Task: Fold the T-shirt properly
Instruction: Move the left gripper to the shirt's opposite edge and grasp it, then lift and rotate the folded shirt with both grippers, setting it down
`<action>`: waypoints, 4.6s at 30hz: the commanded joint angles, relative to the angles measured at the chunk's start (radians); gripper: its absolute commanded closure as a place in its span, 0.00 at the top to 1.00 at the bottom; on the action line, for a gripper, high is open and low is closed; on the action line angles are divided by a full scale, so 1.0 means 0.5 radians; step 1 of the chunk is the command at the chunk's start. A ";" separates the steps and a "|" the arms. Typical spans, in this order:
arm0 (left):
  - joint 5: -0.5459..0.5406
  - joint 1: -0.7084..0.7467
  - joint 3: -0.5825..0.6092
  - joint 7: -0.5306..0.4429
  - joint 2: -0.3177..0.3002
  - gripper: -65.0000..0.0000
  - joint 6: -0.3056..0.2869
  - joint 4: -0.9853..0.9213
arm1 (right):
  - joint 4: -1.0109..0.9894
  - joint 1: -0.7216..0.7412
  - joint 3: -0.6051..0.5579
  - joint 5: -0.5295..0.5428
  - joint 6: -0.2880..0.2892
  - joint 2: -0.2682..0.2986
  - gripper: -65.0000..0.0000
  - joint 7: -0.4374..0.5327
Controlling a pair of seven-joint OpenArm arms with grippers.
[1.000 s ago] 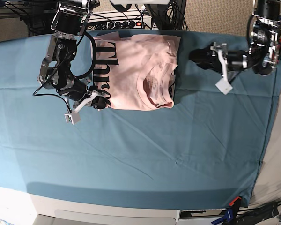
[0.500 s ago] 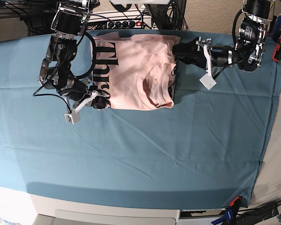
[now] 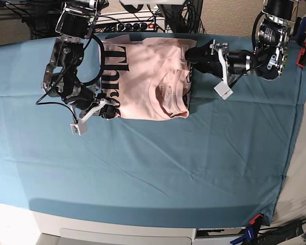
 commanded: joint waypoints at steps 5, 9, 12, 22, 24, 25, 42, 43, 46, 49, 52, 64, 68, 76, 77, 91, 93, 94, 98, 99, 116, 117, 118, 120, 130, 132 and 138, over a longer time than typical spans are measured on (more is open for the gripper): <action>0.217 -0.063 -0.016 0.054 -0.084 0.70 0.103 0.016 | 0.027 0.006 0.000 0.019 0.020 0.008 0.00 0.028; 0.224 -0.095 -0.019 0.055 -0.099 0.70 0.114 0.016 | 0.027 0.001 0.000 0.018 0.020 0.008 0.00 0.029; 0.223 -0.104 -0.019 0.056 -0.099 0.70 0.129 0.018 | 0.027 0.001 0.000 0.018 0.020 0.008 0.00 0.029; 0.211 -0.173 -0.075 0.063 -0.187 0.70 0.146 0.019 | 0.027 0.002 0.000 0.011 0.020 0.008 0.00 0.030; 0.181 -0.170 -0.095 0.063 -0.209 0.68 0.163 0.019 | 0.027 0.002 0.000 0.011 0.020 0.007 0.00 0.032; 0.159 -0.166 -0.095 0.069 -0.220 0.67 0.163 0.019 | 0.027 0.002 0.000 0.011 0.020 0.007 0.00 0.033; 0.107 0.210 -0.093 0.052 -0.247 0.67 0.115 0.728 | 0.027 0.001 -0.002 0.002 0.020 0.008 0.00 0.035; 0.151 0.230 -0.093 0.029 -0.242 0.67 0.128 0.778 | 0.027 0.001 -0.002 0.002 0.020 0.008 0.00 0.035; 0.278 0.250 -0.094 -0.049 -0.220 0.67 0.182 0.819 | 0.027 0.001 -0.002 0.003 0.020 0.008 0.00 0.037; 0.385 0.252 -0.093 -0.090 -0.157 0.67 0.250 0.816 | 0.027 0.002 -0.002 0.003 0.020 0.007 0.00 0.037; 0.449 0.252 -0.093 -0.107 -0.061 0.67 0.290 0.816 | 0.027 0.001 -0.002 0.003 0.021 0.008 0.00 0.037; 0.543 0.293 -0.093 -0.152 0.136 0.67 0.363 0.815 | 0.027 0.001 -0.002 -0.033 0.020 0.008 0.00 0.037; 0.597 0.330 -0.093 -0.169 0.185 0.67 0.385 0.756 | 0.027 0.002 -0.002 -0.032 0.020 0.007 0.00 0.037; 0.590 0.330 -0.093 -0.170 0.230 0.67 0.390 0.678 | 0.027 0.001 -0.002 -0.032 0.020 0.008 0.00 0.037; 0.590 0.331 -0.093 -0.170 0.230 0.67 0.390 0.678 | 0.027 0.002 -0.002 -0.032 0.020 0.008 0.00 0.037; 0.592 0.394 -0.094 -0.174 0.356 0.37 0.382 0.678 | 0.027 0.002 -0.002 -0.031 0.020 0.008 0.00 0.075; 0.611 0.394 -0.094 -0.192 0.356 0.19 0.382 0.678 | 0.027 0.002 -0.002 -0.031 0.020 0.008 0.00 0.080; 0.629 0.391 -0.094 -0.199 0.356 0.09 0.382 0.678 | 0.027 0.002 -0.002 -0.031 0.020 0.008 0.00 0.083; 0.686 0.378 -0.094 -0.204 0.354 0.00 0.382 0.679 | 0.027 0.002 -0.002 -0.031 0.021 0.008 0.00 0.072; 0.689 0.373 -0.094 -0.203 0.349 0.00 0.381 0.679 | 0.027 0.002 -0.002 -0.031 0.021 0.008 0.00 0.066; 0.880 0.192 -0.094 -0.255 0.214 0.00 0.410 0.678 | 0.234 -0.081 0.004 -0.032 0.072 0.013 0.00 -0.025; 0.925 0.172 -0.094 -0.269 0.213 0.00 0.430 0.678 | 0.288 -0.114 0.003 -0.032 0.072 0.013 0.00 -0.026; 0.957 0.150 -0.094 -0.286 0.212 0.00 0.430 0.678 | 0.337 -0.152 0.002 -0.031 0.072 0.012 0.00 -0.024; 0.998 0.101 -0.094 -0.307 0.212 0.00 0.431 0.678 | 0.422 -0.237 0.002 -0.027 0.072 0.012 0.00 -0.024; 1.054 -0.211 -0.082 -0.351 0.211 0.00 0.479 0.572 | 0.756 -0.650 0.002 -0.014 0.072 0.011 0.00 0.049; 1.054 -0.288 -0.046 -0.351 0.212 0.00 0.479 0.490 | 0.766 -0.685 0.002 0.037 0.072 0.007 0.00 0.049; 1.055 -0.583 0.156 -0.351 0.224 0.00 0.476 0.130 | 0.766 -0.719 0.002 0.083 0.072 -0.103 0.00 0.027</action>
